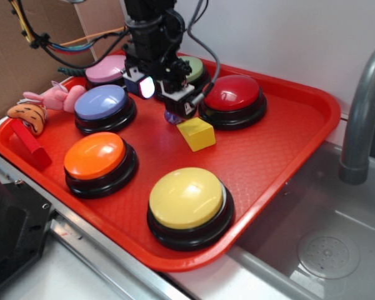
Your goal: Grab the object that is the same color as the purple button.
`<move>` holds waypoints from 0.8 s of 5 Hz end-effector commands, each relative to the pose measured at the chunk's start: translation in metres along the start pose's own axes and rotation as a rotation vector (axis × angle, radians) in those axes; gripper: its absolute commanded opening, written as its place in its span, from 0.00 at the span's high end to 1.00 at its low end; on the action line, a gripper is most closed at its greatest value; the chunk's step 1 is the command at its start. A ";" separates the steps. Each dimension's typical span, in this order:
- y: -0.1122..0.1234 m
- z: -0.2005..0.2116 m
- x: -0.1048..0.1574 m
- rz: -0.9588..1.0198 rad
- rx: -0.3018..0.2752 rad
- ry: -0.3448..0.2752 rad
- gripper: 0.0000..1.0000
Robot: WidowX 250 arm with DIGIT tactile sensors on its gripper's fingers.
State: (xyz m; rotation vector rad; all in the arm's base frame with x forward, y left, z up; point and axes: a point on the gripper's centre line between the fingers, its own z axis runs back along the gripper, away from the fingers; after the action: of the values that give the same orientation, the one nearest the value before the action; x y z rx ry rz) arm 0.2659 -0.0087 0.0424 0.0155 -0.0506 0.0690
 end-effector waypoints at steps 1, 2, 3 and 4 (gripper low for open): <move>0.002 -0.007 0.008 -0.033 -0.030 -0.045 0.00; 0.002 -0.010 0.009 -0.043 -0.031 -0.043 0.00; 0.003 -0.015 0.008 -0.048 -0.047 -0.047 0.44; 0.003 -0.016 0.007 -0.034 -0.039 -0.048 0.95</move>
State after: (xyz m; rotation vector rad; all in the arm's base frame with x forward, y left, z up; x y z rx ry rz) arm 0.2700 -0.0116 0.0216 -0.0265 -0.0729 0.0223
